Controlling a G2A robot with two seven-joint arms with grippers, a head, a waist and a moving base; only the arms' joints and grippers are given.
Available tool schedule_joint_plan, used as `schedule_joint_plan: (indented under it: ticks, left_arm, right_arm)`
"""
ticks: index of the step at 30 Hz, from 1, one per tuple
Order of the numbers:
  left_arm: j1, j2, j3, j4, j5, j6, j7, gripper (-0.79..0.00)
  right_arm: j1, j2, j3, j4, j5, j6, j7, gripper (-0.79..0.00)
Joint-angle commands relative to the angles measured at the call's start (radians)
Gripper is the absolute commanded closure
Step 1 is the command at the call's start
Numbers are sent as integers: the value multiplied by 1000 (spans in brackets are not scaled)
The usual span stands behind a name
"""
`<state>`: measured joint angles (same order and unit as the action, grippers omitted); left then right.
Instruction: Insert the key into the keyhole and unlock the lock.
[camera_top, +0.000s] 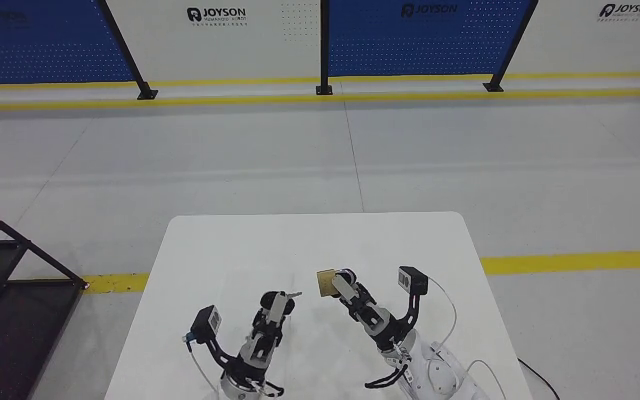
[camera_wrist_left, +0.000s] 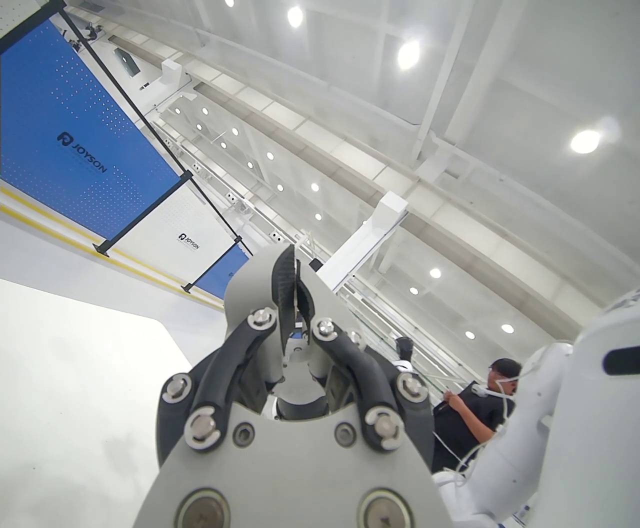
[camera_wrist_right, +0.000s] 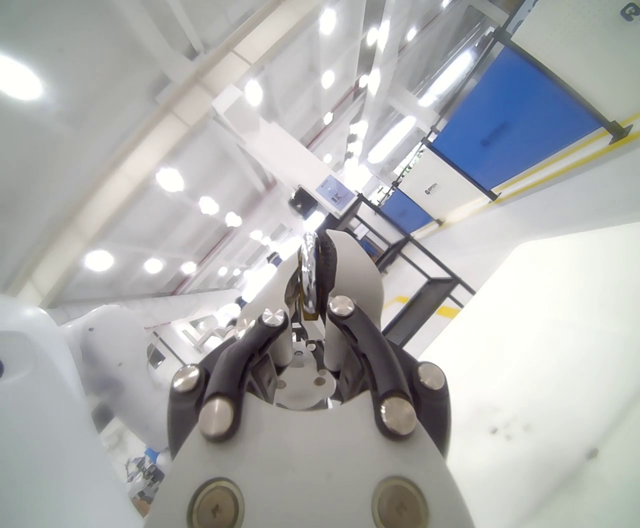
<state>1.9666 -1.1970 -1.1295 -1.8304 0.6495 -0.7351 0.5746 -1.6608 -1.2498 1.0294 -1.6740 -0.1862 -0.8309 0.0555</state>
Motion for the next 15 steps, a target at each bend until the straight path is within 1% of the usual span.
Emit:
schedule_joint_plan:
  ticks: [1,6,15]
  left_arm:
    - [-10,-6,23,20,28,7,27,0]
    - [-34,-16,56,45,34,0,48,0]
    - [-48,-26,77,55,40,6,82,0]
  right_arm:
    - [0,0,0,0,0,0,0,0]
    - [0,0,0,0,0,0,0,0]
    - [0,0,0,0,0,0,0,0]
